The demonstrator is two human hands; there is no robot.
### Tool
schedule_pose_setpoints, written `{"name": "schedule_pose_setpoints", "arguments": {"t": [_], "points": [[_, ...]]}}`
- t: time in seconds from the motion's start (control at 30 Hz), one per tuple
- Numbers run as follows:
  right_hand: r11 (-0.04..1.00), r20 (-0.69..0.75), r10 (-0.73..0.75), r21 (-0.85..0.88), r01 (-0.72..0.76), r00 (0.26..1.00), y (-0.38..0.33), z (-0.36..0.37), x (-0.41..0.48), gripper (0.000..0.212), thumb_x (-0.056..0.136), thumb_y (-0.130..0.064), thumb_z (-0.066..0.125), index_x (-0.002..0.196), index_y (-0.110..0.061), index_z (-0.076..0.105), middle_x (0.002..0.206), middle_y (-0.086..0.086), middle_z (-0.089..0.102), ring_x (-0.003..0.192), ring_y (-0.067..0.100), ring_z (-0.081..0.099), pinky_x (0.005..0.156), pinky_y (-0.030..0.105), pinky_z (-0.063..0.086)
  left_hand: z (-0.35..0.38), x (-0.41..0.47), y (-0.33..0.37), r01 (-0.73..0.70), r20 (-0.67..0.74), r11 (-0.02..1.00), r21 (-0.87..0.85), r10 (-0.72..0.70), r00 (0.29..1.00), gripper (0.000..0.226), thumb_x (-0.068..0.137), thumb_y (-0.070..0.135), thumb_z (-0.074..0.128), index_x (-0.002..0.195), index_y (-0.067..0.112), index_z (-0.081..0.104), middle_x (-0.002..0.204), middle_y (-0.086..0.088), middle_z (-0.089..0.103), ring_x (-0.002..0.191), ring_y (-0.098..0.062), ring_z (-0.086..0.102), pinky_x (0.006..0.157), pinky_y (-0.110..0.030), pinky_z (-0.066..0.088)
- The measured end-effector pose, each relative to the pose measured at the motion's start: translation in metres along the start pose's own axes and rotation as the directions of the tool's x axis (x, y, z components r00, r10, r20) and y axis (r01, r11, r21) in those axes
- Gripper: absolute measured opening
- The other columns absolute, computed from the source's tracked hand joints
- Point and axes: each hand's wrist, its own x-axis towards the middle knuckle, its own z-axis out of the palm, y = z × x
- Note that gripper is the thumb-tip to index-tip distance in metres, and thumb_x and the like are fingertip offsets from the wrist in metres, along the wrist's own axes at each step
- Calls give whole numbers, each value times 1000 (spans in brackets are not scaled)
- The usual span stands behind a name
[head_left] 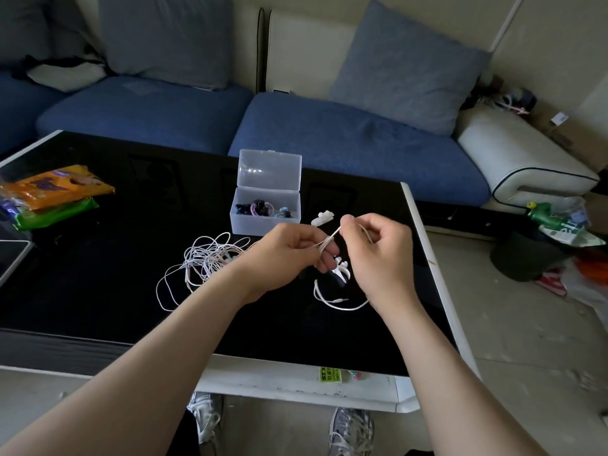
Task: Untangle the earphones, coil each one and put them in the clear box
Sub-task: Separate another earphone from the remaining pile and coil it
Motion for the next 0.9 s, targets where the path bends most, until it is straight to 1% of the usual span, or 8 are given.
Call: {"name": "schedule_pose_setpoints", "arguments": {"t": [0.07, 0.13, 0.23, 0.37, 0.47, 0.67, 0.8, 0.9], "points": [[999, -75, 14, -41, -17, 997, 4, 0, 6, 31, 99, -25, 72, 68, -24, 69, 56, -16, 62, 54, 2, 56, 57, 19, 42, 3, 3, 3, 8, 10, 990, -143, -7, 1000, 23, 100, -8, 53, 103, 3, 73, 87, -6, 75, 80, -8, 69, 72, -12, 48], [997, -76, 63, -42, -67, 995, 6, 2, 10, 26, 99, -30, 73, 75, -21, 74, 65, -10, 70, 62, 1, 63, 60, 19, 47, 6, 5, 5, 25, 2, 963, -268, -26, 1000, 18, 101, -1, 58, 100, 8, 74, 86, -2, 74, 74, -4, 65, 66, -15, 40], [969, 37, 242, -59, -240, 970, 16, 7, 14, 27, 100, -26, 66, 77, -19, 75, 64, -4, 68, 60, 5, 59, 52, 17, 44, 6, 11, 4, 49, -39, 922, -384, -69, 997, 20, 98, 2, 62, 107, 10, 77, 99, -3, 78, 83, -5, 68, 70, -26, 34], [921, 213, 367, -222, -321, 905, 20, 15, 14, 27, 98, -28, 54, 82, -19, 73, 49, -12, 49, 54, 17, 48, 57, 33, 40, 5, 18, 4, 30, -130, 874, -485, -106, 986, 25, 99, 2, 64, 122, 3, 72, 116, -9, 79, 101, -14, 74, 82, -23, 49], [902, 324, 430, -191, -386, 843, 17, 19, 10, 30, 101, -21, 55, 81, -22, 77, 47, -15, 47, 44, 10, 41, 49, 25, 34, 0, 22, 0, -14, -239, 914, -405, -91, 967, 24, 105, 4, 59, 126, 1, 69, 116, -8, 79, 103, -13, 76, 74, -16, 56], [952, 534, 305, -187, -242, 788, 5, 22, 1, 26, 101, -17, 57, 81, -14, 73, 53, 4, 48, 39, 19, 45, 42, 26, 37, -7, 28, -11, -23, -253, 993, -112, -6, 967, 29, 104, -2, 54, 126, 10, 69, 118, -1, 78, 109, -10, 74, 90, -22, 59], [981, 414, 181, -6, -196, 892, 1, 17, 8, 28, 97, -7, 60, 73, -10, 75, 49, -1, 50, 43, 15, 44, 47, 25, 38, -16, 30, -20, 21, -163, 965, 261, 22, 986, 37, 95, 1, 52, 95, 30, 75, 91, 7, 77, 91, -18, 73, 88, -41, 59], [992, 218, 110, 40, -122, 970, 2, 12, 16, 29, 97, -6, 64, 70, -10, 74, 48, -9, 54, 43, 3, 44, 49, 19, 36, -15, 30, -16, 44, -83, 973, 228, -26, 996, 32, 91, 1, 50, 87, 20, 75, 86, -2, 78, 85, -18, 73, 85, -35, 58]]}}
